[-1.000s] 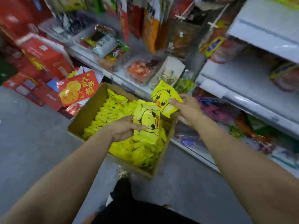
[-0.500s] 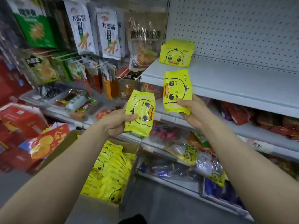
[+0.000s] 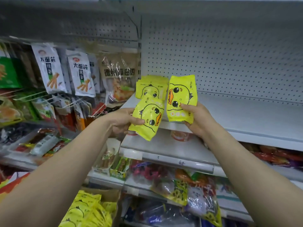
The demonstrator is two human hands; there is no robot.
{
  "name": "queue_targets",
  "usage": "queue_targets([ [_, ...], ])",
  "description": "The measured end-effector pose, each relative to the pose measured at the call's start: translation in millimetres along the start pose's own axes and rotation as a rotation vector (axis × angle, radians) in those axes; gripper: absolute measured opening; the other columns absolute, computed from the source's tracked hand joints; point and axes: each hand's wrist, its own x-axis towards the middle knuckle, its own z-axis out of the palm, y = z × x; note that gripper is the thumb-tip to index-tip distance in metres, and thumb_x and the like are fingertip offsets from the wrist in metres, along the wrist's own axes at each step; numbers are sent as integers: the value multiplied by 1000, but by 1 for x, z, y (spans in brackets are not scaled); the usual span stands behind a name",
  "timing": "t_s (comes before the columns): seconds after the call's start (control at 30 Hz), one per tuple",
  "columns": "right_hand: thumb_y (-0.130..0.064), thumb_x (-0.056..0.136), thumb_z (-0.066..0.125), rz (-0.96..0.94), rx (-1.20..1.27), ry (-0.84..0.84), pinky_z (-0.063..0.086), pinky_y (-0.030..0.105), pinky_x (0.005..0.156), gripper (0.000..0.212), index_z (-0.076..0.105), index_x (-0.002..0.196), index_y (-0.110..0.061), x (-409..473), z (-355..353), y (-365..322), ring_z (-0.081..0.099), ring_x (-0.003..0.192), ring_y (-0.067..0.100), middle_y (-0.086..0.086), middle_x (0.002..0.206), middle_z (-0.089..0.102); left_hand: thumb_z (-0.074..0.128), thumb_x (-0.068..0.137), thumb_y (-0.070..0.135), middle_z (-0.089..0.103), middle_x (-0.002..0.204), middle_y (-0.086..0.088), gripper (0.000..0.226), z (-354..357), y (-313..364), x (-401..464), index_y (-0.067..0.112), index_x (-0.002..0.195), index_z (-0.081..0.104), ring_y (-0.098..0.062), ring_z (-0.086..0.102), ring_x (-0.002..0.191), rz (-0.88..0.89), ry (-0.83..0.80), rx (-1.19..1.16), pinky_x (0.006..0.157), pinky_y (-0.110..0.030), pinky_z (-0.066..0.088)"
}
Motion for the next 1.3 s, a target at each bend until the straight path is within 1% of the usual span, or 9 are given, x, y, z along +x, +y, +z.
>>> queue_targets([
  [0.13, -5, 91, 57, 18, 1, 13, 56, 26, 54, 32, 59, 121, -16, 45, 0, -18, 72, 75, 21, 5, 100, 74, 68, 78, -12, 73, 101, -11, 43, -29, 33, 54, 3, 118, 60, -22, 72, 85, 5, 80, 144, 74, -31, 59],
  [0.27, -10, 92, 59, 1, 27, 19, 59, 28, 60, 20, 65, 111, -15, 91, 7, -30, 73, 78, 20, 5, 97, 75, 85, 61, 5, 67, 121, -9, 87, -60, 61, 105, 8, 139, 46, -25, 66, 107, -74, 99, 354, 98, -39, 51],
  [0.37, -12, 92, 61, -38, -19, 14, 59, 31, 68, 36, 60, 128, -12, 121, 11, -33, 69, 97, 26, 10, 118, 70, 84, 72, 17, 46, 146, -4, 88, -76, 75, 134, 18, 147, 38, -26, 49, 129, -87, 130, 560, 106, -35, 40],
  [0.43, -10, 92, 60, -51, -48, 27, 58, 31, 69, 38, 58, 130, -11, 139, 11, -33, 70, 95, 26, 10, 119, 70, 89, 65, 31, 42, 148, 0, 93, -85, 81, 155, 22, 145, 41, -22, 45, 131, -64, 112, 638, 105, -32, 39],
  [0.57, -5, 90, 59, -71, -118, 33, 53, 40, 79, 40, 58, 129, -11, 167, 4, -33, 66, 106, 36, 15, 121, 68, 80, 78, 24, 48, 135, 12, 68, -93, 95, 184, 22, 138, 49, -12, 47, 121, -35, 37, 845, 105, -28, 35],
  [0.7, -4, 91, 58, -54, -163, 21, 53, 39, 78, 38, 58, 128, -11, 185, -2, -41, 66, 104, 34, 15, 120, 69, 80, 78, 18, 45, 131, 14, 65, -96, 105, 206, 20, 137, 51, -11, 44, 123, 68, 52, 965, 101, -22, 31],
  [0.83, -7, 92, 59, -22, -295, -57, 55, 39, 82, 35, 60, 126, -13, 196, -5, -51, 68, 105, 32, 14, 118, 70, 85, 71, 18, 60, 107, 8, 46, -102, 103, 225, 27, 106, 57, -16, 58, 105, 186, 78, 1046, 74, -22, 43],
  [1.0, -8, 93, 58, 16, -358, -122, 54, 40, 86, 32, 60, 125, -12, 203, -5, -47, 68, 101, 30, 14, 117, 70, 87, 69, 24, 59, 98, 9, 46, -107, 97, 230, 26, 104, 56, -10, 56, 92, 287, 136, 1101, 67, -23, 42],
  [1.3, -11, 88, 67, 40, -516, -195, 49, 48, 97, 34, 63, 121, -14, 215, 3, -44, 67, 106, 32, 13, 118, 70, 88, 65, 28, 52, 98, 8, 44, -121, 87, 227, 29, 94, 55, -10, 52, 93, 399, 241, 1131, 68, -21, 39],
])
